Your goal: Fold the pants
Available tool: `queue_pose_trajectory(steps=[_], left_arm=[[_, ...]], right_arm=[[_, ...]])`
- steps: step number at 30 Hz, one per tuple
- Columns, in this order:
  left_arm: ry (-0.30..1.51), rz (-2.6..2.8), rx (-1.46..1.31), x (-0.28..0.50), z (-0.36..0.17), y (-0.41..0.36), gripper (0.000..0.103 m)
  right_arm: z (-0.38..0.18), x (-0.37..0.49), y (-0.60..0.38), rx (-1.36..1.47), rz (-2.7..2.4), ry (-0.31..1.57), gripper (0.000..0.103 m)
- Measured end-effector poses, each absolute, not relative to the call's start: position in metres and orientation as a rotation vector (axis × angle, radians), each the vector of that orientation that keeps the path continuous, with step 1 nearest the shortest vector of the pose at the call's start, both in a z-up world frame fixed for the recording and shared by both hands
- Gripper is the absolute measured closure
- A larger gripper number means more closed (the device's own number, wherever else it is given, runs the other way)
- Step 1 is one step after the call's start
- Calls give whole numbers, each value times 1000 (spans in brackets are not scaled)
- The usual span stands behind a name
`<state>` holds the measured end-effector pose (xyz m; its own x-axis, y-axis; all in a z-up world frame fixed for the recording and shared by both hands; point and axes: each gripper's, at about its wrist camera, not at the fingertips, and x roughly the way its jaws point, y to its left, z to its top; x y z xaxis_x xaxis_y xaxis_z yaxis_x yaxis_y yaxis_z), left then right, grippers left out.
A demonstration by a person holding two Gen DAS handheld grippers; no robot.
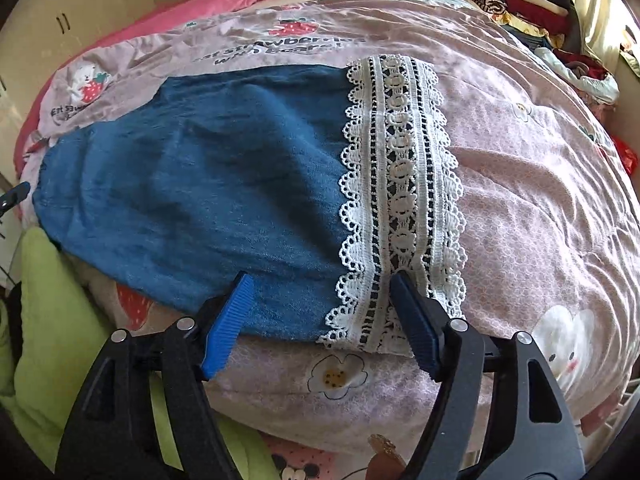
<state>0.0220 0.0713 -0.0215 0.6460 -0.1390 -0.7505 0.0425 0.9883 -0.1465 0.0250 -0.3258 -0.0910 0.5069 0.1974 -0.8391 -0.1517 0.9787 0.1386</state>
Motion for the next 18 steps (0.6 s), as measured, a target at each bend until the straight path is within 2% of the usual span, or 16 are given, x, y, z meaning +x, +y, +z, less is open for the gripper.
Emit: queue_pose_trajectory(steps=[4, 6, 8, 9, 18], left_arm=[[907, -2, -204, 34, -40, 101, 12], [915, -20, -222, 39, -45, 100, 15], [915, -28, -212, 45, -50, 91, 35], [917, -16, -197, 47, -52, 88, 60], [851, 26, -171, 44, -38, 101, 62]], right_arm=[[-93, 27, -326, 61, 212, 1018, 38], [-92, 27, -323, 54, 212, 1020, 35], [-93, 28, -322, 48, 212, 1020, 33], [-93, 28, -321, 45, 212, 1020, 32], [-94, 27, -318, 33, 215, 1019, 29]])
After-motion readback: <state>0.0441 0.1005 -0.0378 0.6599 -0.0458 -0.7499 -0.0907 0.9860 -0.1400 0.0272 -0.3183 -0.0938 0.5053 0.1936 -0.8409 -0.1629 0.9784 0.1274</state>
